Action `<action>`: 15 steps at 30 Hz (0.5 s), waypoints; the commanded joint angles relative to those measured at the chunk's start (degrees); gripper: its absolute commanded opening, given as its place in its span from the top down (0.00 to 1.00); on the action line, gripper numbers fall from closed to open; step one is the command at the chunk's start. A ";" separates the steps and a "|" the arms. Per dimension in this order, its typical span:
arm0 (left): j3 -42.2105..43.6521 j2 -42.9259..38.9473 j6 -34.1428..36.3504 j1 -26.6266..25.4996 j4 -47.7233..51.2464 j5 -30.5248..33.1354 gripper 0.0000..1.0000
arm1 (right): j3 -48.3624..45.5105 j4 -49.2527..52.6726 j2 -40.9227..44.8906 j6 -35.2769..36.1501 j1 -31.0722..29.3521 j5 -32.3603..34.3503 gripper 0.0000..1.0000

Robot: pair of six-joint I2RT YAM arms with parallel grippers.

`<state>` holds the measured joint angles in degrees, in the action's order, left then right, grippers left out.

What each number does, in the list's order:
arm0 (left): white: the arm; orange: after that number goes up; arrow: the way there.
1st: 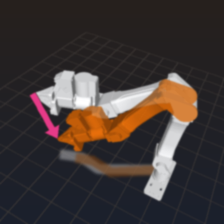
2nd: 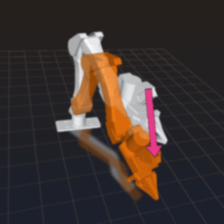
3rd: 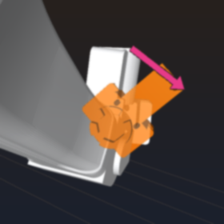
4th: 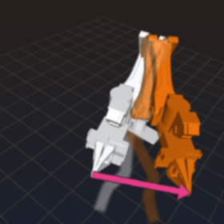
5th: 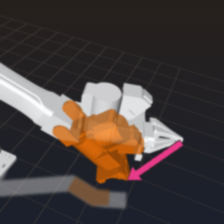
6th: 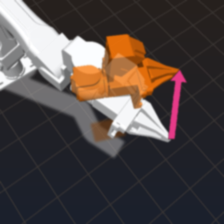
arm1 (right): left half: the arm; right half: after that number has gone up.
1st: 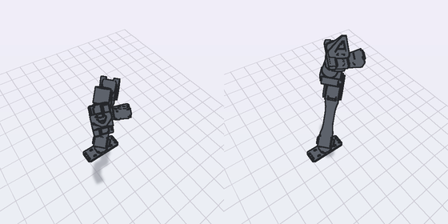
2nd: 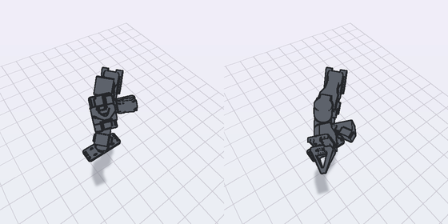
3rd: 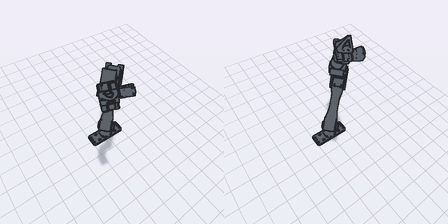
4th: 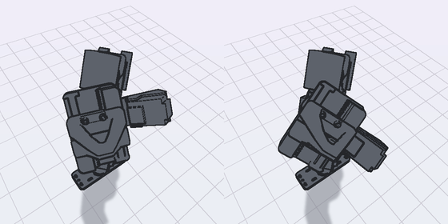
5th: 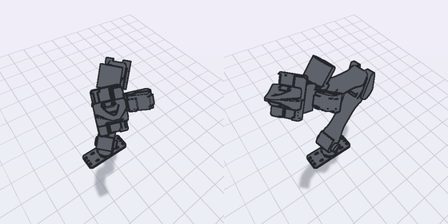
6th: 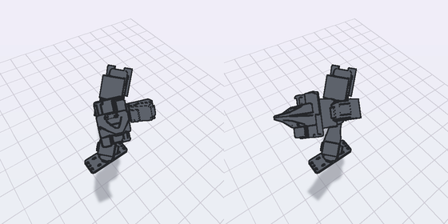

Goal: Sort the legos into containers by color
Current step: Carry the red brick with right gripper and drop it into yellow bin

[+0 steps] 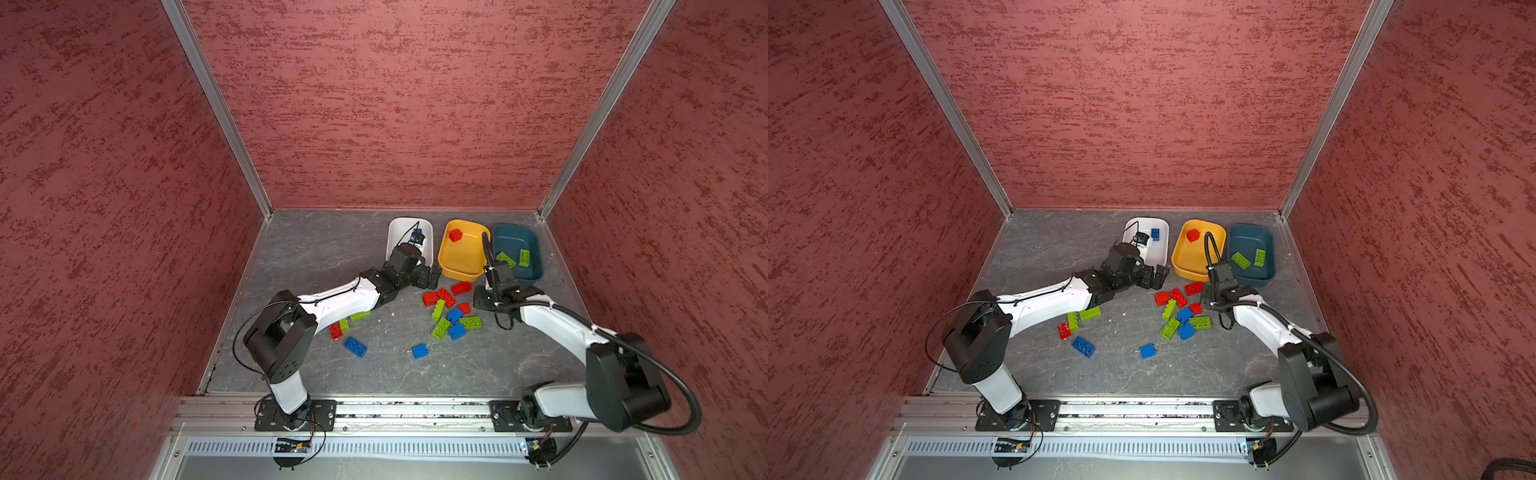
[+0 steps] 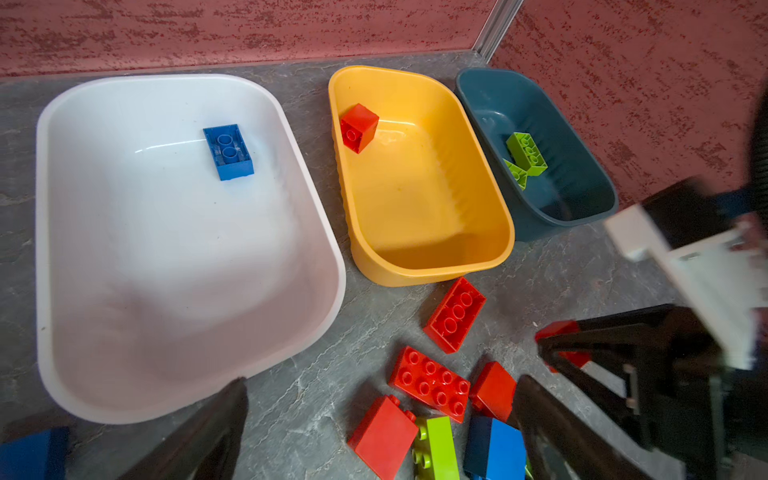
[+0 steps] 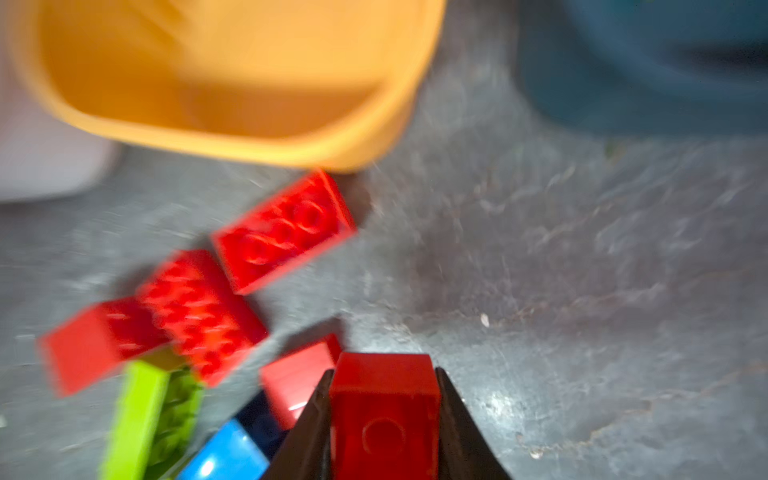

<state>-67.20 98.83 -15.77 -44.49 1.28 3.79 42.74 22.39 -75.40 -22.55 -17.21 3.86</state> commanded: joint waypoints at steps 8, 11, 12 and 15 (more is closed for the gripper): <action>-2.54 0.93 0.18 -0.42 3.66 0.38 0.01 | 8.60 -8.02 -0.40 3.70 2.17 -5.89 0.73; -2.59 0.93 1.17 -0.39 3.87 -1.37 0.01 | 11.35 -9.14 -4.21 2.65 4.29 -6.56 0.73; -2.57 1.03 1.18 -0.42 3.98 -1.48 0.01 | 12.32 -9.31 -5.60 2.40 4.83 -6.54 0.73; -2.67 1.56 1.69 -0.42 4.58 -2.87 0.01 | 15.93 -9.64 -11.11 2.19 6.11 -6.82 0.72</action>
<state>-69.17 99.85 -15.53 -44.71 5.13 2.81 55.96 14.92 -83.11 -20.14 -12.12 -1.74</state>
